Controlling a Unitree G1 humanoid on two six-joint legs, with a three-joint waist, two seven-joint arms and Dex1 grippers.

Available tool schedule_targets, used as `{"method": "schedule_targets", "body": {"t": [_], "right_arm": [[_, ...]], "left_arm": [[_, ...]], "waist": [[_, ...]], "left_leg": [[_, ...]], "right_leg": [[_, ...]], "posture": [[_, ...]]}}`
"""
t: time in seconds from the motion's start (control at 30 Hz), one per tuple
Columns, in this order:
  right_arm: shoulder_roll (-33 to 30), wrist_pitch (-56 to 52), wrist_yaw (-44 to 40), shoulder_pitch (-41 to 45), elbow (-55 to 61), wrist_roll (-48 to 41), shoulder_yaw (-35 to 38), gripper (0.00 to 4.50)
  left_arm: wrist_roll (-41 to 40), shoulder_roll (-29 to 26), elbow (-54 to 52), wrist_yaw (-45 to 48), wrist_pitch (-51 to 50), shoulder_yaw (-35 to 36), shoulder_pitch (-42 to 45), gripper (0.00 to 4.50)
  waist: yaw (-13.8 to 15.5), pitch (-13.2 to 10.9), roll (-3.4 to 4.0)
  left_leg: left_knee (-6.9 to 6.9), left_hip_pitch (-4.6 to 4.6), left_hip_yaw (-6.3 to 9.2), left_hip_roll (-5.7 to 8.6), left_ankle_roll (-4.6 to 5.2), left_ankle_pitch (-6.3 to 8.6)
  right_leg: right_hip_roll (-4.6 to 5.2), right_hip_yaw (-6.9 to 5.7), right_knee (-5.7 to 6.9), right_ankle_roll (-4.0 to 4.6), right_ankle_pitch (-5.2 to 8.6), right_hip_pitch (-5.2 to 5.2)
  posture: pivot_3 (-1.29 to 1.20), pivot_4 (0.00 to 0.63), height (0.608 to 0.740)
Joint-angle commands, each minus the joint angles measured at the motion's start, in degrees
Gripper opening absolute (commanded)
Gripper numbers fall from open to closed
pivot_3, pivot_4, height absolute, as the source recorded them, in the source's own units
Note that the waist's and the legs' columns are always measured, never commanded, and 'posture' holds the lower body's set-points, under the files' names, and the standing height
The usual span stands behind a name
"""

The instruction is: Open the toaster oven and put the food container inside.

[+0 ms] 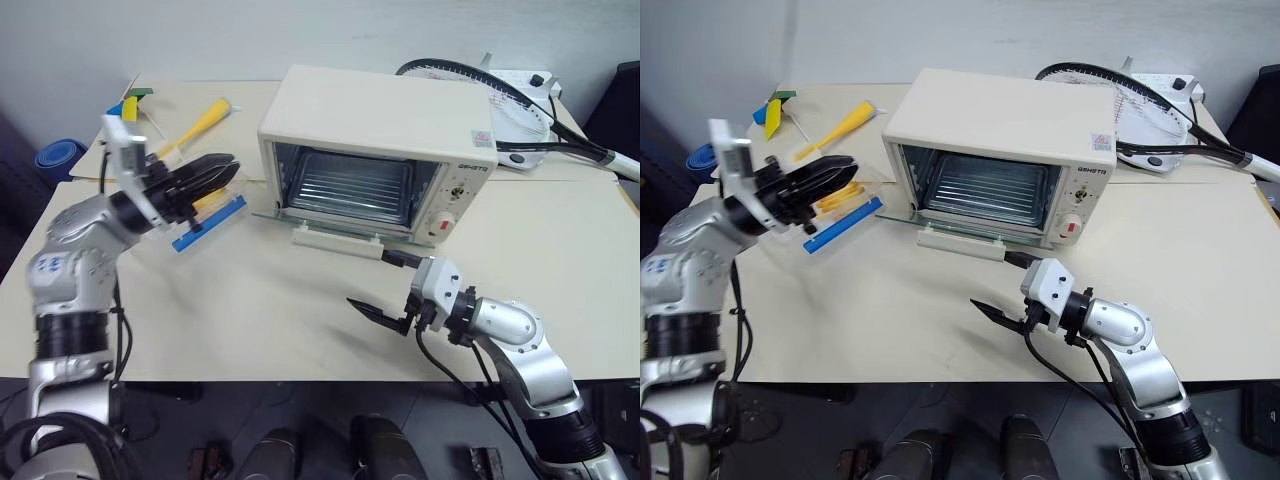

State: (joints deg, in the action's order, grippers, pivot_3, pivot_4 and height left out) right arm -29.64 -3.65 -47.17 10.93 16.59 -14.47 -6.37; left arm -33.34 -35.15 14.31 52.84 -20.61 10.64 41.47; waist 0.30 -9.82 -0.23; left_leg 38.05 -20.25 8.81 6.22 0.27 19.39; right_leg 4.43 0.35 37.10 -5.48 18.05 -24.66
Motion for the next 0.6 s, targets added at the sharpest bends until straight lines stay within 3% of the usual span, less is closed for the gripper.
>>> {"method": "schedule_targets", "body": {"t": [0.03,0.27,0.43,0.6], "right_arm": [[-0.29,1.62,0.08,0.06,1.77,0.27,0.69,4.5],[-3.05,6.13,-0.59,-9.9,3.75,-1.43,7.03,4.5],[-5.35,9.79,-2.59,-23.13,5.71,-4.76,15.16,4.5],[-4.19,10.54,-2.05,-26.76,7.6,-9.85,20.95,4.5]], "left_arm": [[4.34,1.03,5.75,2.71,4.73,-2.55,3.04,0.01],[9.72,3.09,10.49,10.56,10.36,-8.44,2.81,0.01],[13.51,4.14,7.84,10.87,13.8,-11.35,-2.75,0.01],[17.12,5.13,5.37,6.55,18.76,-11.07,-9.33,0.01]], "waist": [[-0.44,0.0,-0.01],[-0.18,-0.03,-0.07],[0.57,-0.03,-0.08],[0.47,-0.05,-0.1]], "left_leg": [[-0.02,0.0,0.0,0.0,0.0,0.0],[-0.02,-0.08,0.01,0.0,0.01,0.01],[0.04,-0.04,0.0,0.01,0.04,0.02],[0.07,0.06,-0.12,-0.05,0.02,-0.01]], "right_leg": [[0.0,0.0,0.0,0.0,0.0,-0.02],[0.01,-0.01,0.0,0.0,0.0,-0.1],[0.01,0.01,0.0,-0.02,-0.01,0.01],[-0.04,0.1,0.05,-0.05,-0.03,0.08]], "posture": [[0.0,0.15,0.74],[0.0,0.15,0.74],[0.0,0.15,0.74],[0.0,0.15,0.74]]}}
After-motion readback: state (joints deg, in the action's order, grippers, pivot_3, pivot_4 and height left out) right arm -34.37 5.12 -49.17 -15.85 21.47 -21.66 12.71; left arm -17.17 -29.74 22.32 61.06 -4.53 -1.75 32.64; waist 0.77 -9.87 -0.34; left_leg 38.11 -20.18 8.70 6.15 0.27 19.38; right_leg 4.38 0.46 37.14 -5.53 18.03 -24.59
